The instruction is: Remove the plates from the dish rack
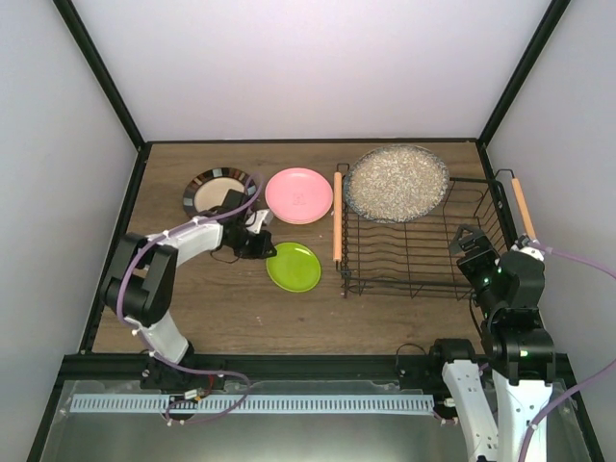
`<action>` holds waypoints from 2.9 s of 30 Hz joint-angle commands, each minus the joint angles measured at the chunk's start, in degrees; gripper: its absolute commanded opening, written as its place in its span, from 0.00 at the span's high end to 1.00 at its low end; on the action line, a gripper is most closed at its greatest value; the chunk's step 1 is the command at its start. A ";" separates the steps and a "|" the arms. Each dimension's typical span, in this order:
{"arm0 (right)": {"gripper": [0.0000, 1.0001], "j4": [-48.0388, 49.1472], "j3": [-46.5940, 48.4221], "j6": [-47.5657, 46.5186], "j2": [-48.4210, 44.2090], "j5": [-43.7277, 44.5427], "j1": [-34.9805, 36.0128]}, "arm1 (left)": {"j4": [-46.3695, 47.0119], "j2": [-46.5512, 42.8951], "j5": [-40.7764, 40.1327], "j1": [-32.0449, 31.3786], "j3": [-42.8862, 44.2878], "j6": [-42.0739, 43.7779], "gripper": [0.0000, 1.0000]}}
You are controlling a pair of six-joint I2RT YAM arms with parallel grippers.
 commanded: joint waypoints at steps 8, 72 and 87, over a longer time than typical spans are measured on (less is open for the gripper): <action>0.00 -1.87 3.66 0.07 0.34 3.02 0.58 | 3.48 6.07 -4.05 -0.28 2.80 -1.44 0.91; 0.00 -13.92 8.84 0.36 -4.79 3.41 0.58 | 5.93 38.03 15.24 -14.23 78.73 47.10 0.31; 0.00 -14.16 9.47 -1.83 -3.49 4.09 0.57 | 10.19 41.43 10.80 -15.00 80.11 43.44 0.82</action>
